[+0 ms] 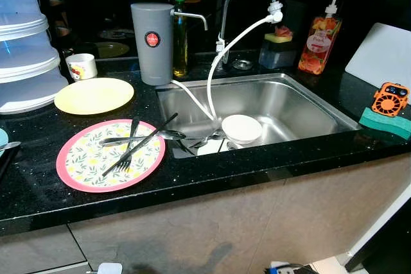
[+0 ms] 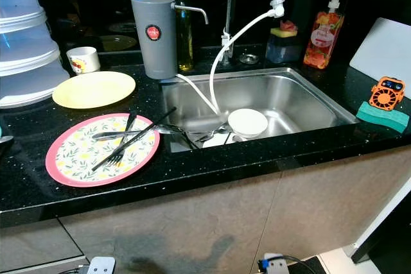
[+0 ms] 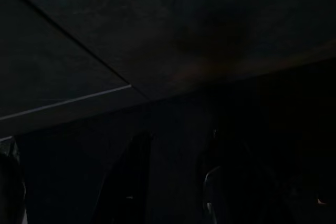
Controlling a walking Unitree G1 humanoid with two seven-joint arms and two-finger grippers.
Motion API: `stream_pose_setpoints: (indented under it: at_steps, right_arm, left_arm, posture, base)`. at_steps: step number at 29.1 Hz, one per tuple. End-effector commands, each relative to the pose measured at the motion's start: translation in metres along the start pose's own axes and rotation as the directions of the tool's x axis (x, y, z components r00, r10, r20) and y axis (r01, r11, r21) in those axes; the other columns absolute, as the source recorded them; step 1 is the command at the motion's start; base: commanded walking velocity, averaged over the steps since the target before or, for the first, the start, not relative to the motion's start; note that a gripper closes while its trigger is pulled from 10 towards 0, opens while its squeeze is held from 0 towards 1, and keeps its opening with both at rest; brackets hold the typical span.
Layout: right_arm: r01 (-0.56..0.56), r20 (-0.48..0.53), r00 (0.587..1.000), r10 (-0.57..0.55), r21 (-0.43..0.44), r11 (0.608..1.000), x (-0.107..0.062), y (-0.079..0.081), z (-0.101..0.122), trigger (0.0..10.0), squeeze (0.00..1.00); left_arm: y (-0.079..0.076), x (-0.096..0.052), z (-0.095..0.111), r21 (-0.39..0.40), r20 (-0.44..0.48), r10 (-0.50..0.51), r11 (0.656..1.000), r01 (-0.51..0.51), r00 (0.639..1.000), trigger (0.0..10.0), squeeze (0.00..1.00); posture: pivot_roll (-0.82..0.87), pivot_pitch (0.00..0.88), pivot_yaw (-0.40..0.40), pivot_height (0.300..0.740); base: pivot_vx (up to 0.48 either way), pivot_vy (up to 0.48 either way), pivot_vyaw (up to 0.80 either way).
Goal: Kitchen organization
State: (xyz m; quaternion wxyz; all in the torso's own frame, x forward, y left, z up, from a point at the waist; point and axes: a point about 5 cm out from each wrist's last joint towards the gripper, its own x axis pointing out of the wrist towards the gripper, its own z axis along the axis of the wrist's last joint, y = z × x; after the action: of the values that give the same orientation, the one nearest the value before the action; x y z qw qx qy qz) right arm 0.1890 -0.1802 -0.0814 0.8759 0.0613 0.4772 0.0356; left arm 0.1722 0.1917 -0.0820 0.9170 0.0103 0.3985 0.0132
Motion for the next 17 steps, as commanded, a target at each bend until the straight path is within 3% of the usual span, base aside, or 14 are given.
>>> stream_pose_setpoints:
  at_steps: [1, 6, 17]
  right_arm:
    - [0.005, -0.001, 1.0, -0.005, 0.007, 1.0, 0.0002, 0.0021, -0.0032, 10.0, 0.0]
    - [0.042, 0.016, 0.999, -0.042, -0.023, 0.999, 0.0002, 0.0001, 0.0, 10.0, 0.0]
    - [0.016, 0.009, 1.0, -0.016, 0.021, 1.0, -0.0003, -0.0008, -0.0016, 10.0, 0.0]
  left_arm:
    - [0.0038, -0.0021, -0.0029, -0.002, 0.007, 0.008, 1.0, -0.008, 1.0, 10.0, 0.0]
    - [0.003, -0.0026, -0.0015, 0.005, 0.029, -0.005, 1.0, 0.005, 1.0, 10.0, 0.0]
    - [0.0025, -0.0033, -0.0009, -0.048, 0.051, -0.016, 0.999, 0.019, 0.999, 10.0, 0.0]
  posture:
    - [0.01, 0.031, -0.014, 0.74]
    - [0.01, 0.033, -0.019, 0.74]
    - [0.02, 0.02, -0.012, 0.74]
  base:
    - [0.0, 0.0, 0.0]
    - [0.0, 0.0, 0.0]
    - [0.0, 0.0, 0.0]
